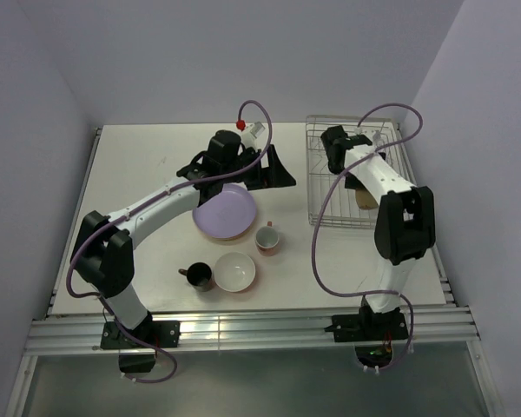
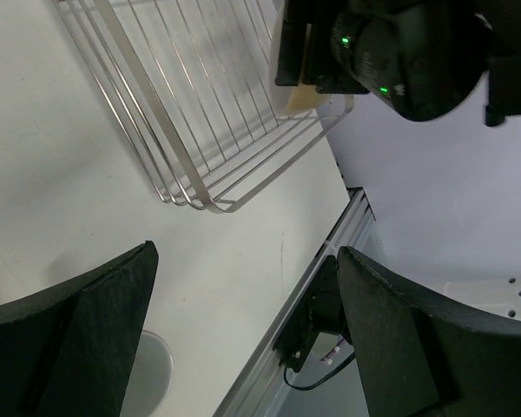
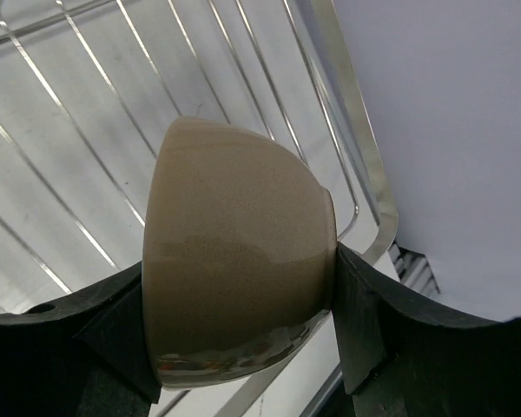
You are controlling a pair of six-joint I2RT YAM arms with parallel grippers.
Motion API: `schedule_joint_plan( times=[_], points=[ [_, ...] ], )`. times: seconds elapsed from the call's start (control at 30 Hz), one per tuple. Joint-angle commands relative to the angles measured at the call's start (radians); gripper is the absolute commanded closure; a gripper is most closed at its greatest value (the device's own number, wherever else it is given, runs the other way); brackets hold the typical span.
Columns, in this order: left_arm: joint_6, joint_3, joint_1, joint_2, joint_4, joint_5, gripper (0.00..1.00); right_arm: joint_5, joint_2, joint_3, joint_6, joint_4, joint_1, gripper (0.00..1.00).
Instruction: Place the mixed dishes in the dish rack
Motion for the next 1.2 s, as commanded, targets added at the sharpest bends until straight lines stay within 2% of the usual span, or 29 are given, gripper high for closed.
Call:
schedule_joint_plan(
  times=[0.0, 0.2, 0.43, 0.53, 0.57, 0.63, 0.67, 0.77, 1.17],
  points=[
    [0.016, -0.008, 0.002, -0.048, 0.049, 0.027, 0.09, 0.188, 0.078, 0.089, 0.076, -0.105, 0.027, 1.00],
    [0.033, -0.025, 0.005, -0.080, 0.029, 0.013, 0.10, 0.231, 0.204, 0.132, 0.146, -0.173, 0.055, 1.00],
    [0.056, -0.034, 0.009, -0.119, -0.004, 0.000, 0.09, 0.217, 0.269, 0.129, 0.157, -0.151, 0.073, 1.00],
    [0.056, -0.039, 0.009, -0.120, -0.006, -0.003, 0.09, 0.197, 0.286, 0.127, 0.149, -0.139, 0.080, 0.84],
    [0.056, -0.040, 0.010, -0.120, -0.005, 0.000, 0.09, 0.193, 0.289, 0.123, 0.145, -0.138, 0.083, 0.66],
    [0.053, -0.048, 0.010, -0.119, 0.002, 0.004, 0.09, 0.168, 0.278, 0.115, 0.140, -0.110, 0.095, 0.56],
    [0.053, -0.051, 0.010, -0.119, 0.003, 0.003, 0.09, 0.162, 0.274, 0.106, 0.133, -0.102, 0.101, 0.43],
    [0.051, -0.058, 0.010, -0.115, 0.003, 0.000, 0.09, 0.128, 0.271, 0.113, 0.131, -0.093, 0.122, 0.28],
    [0.051, -0.077, 0.010, -0.134, -0.004, -0.002, 0.09, -0.020, 0.219, 0.060, 0.059, 0.031, 0.144, 0.10]
  ],
)
